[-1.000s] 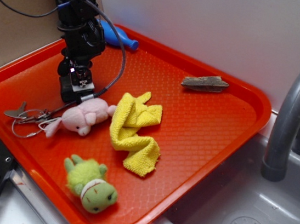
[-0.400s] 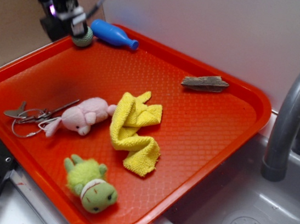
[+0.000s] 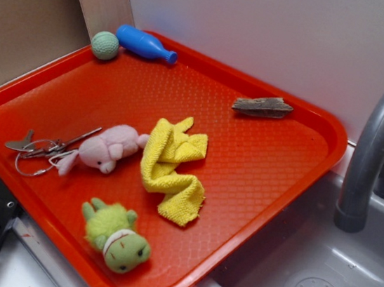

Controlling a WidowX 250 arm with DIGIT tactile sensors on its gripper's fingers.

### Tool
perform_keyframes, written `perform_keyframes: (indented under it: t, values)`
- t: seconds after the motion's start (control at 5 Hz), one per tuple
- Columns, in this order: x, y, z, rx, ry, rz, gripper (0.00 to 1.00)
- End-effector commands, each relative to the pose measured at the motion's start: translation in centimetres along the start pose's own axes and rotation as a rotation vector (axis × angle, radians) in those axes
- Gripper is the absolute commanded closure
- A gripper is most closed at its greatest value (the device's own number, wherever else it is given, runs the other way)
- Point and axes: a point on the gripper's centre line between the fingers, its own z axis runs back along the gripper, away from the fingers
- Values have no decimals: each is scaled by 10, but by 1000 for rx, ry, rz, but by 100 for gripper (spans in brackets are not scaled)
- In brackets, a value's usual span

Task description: Grab the black box.

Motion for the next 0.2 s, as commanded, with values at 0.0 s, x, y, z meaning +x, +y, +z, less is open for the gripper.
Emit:
perform_keyframes:
  t: [0.0]
  values:
    - [8, 3, 9, 13, -35, 50, 100]
